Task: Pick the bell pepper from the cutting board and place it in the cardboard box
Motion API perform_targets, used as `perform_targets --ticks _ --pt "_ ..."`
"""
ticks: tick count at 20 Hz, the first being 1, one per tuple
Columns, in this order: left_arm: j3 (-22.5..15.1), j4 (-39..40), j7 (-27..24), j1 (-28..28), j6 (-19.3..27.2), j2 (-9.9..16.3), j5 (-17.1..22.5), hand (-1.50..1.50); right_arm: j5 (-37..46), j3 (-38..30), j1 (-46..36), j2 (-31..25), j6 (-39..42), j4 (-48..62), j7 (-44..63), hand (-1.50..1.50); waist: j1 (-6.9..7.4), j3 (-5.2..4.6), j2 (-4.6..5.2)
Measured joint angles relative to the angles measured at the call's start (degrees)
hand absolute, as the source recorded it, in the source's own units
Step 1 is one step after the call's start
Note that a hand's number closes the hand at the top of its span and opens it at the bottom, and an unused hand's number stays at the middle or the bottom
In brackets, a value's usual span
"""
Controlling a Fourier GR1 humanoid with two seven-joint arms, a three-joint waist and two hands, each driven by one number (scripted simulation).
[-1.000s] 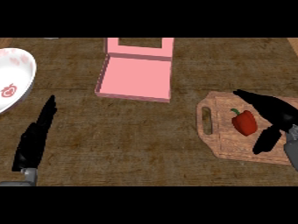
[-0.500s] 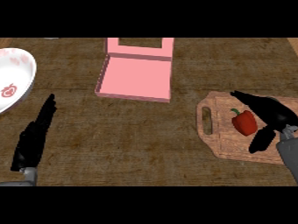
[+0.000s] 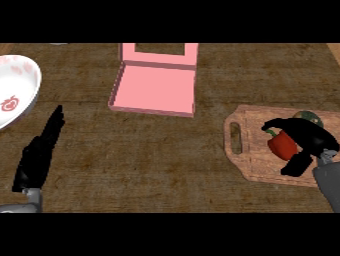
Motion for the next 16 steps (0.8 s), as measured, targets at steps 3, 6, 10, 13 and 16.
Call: perform_targets --ticks 3,6,10,13,16 --pt "0.28 -0.69 -0.07 0.37 -0.28 -0.18 -0.29 0.00 2.71 0.29 -1.69 0.68 -4.06 2.40 -2.03 1.50 0.12 -0.11 -0.06" --pt "0.72 -1.72 0.77 0.75 -0.82 -0.10 -0.08 0.00 5.45 0.32 -2.72 0.75 -8.50 3.60 -3.30 1.50 0.18 -0.09 -0.04" --pt "0.20 -2.26 1.04 0.14 -1.49 -0.30 -0.36 0.00 7.63 0.56 -8.82 -0.32 -11.60 9.09 -8.59 1.50 1.38 0.09 0.44" --pt "-0.79 -2.14 0.96 -1.68 -1.99 -0.64 -0.60 0.00 8.47 1.60 -15.69 -1.84 -12.03 13.35 -14.91 1.50 4.01 0.25 1.49" --pt "-1.98 -1.78 0.94 -3.16 -2.09 -1.36 -1.15 0.00 9.03 2.02 -21.77 -2.86 -13.37 18.08 -21.04 1.50 5.86 0.35 2.30"
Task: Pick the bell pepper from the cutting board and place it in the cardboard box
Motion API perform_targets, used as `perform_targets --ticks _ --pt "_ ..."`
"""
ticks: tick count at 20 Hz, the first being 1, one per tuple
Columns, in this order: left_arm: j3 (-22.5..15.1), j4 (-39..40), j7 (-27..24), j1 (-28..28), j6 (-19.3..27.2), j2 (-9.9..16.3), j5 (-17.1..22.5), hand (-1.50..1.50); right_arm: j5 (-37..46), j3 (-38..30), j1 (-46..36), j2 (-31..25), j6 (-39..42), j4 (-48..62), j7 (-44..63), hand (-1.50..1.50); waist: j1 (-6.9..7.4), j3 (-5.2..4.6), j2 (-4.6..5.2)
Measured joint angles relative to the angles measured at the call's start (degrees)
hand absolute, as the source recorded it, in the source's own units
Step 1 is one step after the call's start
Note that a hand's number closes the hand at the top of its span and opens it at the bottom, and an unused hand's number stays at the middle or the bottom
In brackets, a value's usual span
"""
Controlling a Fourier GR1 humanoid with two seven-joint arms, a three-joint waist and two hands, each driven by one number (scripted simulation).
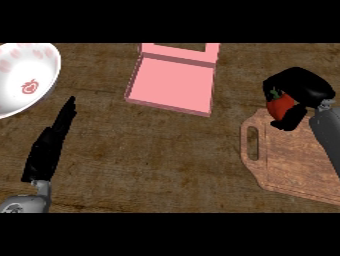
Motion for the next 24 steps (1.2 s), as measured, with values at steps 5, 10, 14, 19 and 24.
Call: perform_targets --ticks 5,10,14,19,24 --pt "-0.81 0.39 0.25 -1.02 0.08 -0.66 -0.53 0.00 0.77 -0.92 -8.54 -0.60 -4.56 10.07 -8.60 1.50 0.93 0.03 0.30" --pt "-0.60 0.56 0.04 -0.85 0.13 -0.66 -0.64 0.00 0.17 -3.87 -16.30 -0.98 -8.84 19.50 -15.02 1.50 0.36 -0.01 0.03" --pt "-0.32 0.83 0.51 -1.16 0.22 -0.70 -0.64 0.00 -4.56 -8.16 -20.99 -0.34 -7.31 24.58 -22.10 1.50 -0.15 -0.01 -0.14" --pt "-0.19 0.51 -0.58 0.82 0.49 -0.89 -0.67 0.00 -11.63 -13.40 -26.68 1.06 -0.71 28.70 -29.27 1.50 -0.76 -0.07 -0.60" --pt "0.34 0.69 -0.06 0.54 0.68 -0.77 -0.79 0.00 -15.38 -15.57 -32.82 2.29 3.20 32.15 -30.16 1.50 -1.70 -0.15 -0.86"
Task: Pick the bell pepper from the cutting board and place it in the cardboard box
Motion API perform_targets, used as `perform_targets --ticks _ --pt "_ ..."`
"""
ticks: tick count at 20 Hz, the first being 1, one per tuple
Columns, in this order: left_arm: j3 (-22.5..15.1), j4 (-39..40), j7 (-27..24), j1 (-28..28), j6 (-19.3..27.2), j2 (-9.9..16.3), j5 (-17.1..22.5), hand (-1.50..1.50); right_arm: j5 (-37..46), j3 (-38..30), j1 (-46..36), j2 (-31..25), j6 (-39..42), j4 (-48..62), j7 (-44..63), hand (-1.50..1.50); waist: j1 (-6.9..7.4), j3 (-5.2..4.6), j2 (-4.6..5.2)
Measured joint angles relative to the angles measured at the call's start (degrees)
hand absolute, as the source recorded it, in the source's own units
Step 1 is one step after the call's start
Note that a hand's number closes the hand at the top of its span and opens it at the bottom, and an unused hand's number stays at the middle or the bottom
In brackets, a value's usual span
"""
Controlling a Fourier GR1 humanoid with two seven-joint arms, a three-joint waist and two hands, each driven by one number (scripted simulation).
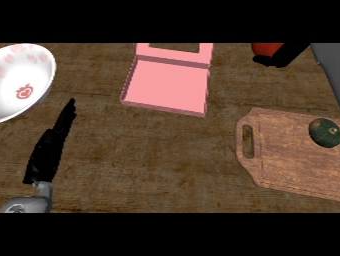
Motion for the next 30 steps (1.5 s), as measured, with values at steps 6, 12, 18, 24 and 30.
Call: perform_targets --ticks 6,12,18,24,30 --pt "1.06 0.19 0.10 0.19 -0.16 0.64 0.02 0.00 -1.72 -0.35 -6.07 4.30 1.21 2.85 2.18 1.50 -0.87 -0.07 -0.33" --pt "1.57 1.17 -1.28 0.66 -0.29 0.47 0.09 0.00 -1.26 0.41 -11.32 9.95 0.73 5.45 6.28 1.50 -1.30 -0.10 -0.47" --pt "2.01 0.87 -1.22 0.84 -0.76 0.70 0.20 0.00 0.50 1.84 -13.70 15.77 -0.85 8.27 9.25 1.50 -1.17 -0.13 -0.37" --pt "2.20 -0.30 -0.27 0.37 -1.41 0.93 0.49 0.00 2.77 3.45 -14.43 21.80 -4.79 11.14 13.50 1.50 -0.63 -0.15 -0.16" --pt "0.86 -0.19 -0.44 0.17 -1.02 -0.15 -0.68 0.00 3.35 4.29 -13.77 24.44 -7.08 14.66 18.18 -1.50 0.23 -0.17 0.14"
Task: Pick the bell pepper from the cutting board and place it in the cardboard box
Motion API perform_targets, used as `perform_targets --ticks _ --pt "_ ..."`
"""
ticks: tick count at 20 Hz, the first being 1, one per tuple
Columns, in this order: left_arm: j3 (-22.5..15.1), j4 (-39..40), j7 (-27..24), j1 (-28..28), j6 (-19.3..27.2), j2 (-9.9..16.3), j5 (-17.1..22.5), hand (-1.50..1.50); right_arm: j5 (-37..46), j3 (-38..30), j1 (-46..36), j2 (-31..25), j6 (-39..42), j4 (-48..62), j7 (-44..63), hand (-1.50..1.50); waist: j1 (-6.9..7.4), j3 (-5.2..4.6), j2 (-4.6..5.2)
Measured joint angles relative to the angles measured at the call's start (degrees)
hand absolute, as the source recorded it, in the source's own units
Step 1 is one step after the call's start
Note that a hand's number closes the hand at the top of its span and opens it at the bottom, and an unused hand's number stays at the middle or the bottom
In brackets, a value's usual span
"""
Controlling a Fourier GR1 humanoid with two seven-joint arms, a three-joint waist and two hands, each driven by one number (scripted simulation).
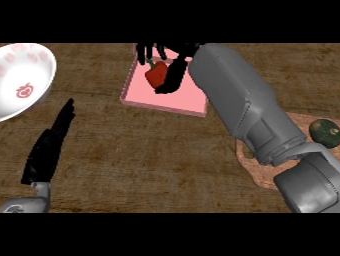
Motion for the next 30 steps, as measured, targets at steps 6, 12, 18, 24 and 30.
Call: perform_targets --ticks 6,12,18,24,30 --pt "-0.66 -0.30 1.18 -1.23 -0.11 -0.54 -0.43 0.00 -1.99 -1.09 0.91 0.67 -0.97 1.41 0.20 -1.50 1.06 0.01 0.27" --pt "-0.34 -0.25 0.95 -1.06 -0.58 -0.34 -0.07 0.00 -9.92 -8.61 1.31 0.80 -2.51 1.13 1.34 -1.50 1.21 0.05 0.43" --pt "-0.33 -0.24 0.80 -0.92 -0.06 -0.85 -0.31 0.00 -18.51 -17.22 0.86 -1.60 0.56 0.91 3.09 -1.50 0.71 0.07 0.59" --pt "-0.78 -1.00 0.73 -0.89 0.02 -0.99 -0.76 0.00 -23.94 -23.06 1.73 -8.28 2.26 0.87 5.20 -1.50 1.30 0.09 1.21" --pt "-0.79 -0.59 -0.47 -1.01 -0.25 -0.97 -0.69 0.00 -26.85 -26.46 2.93 -16.80 4.81 0.93 7.41 -1.50 2.12 0.14 1.97"
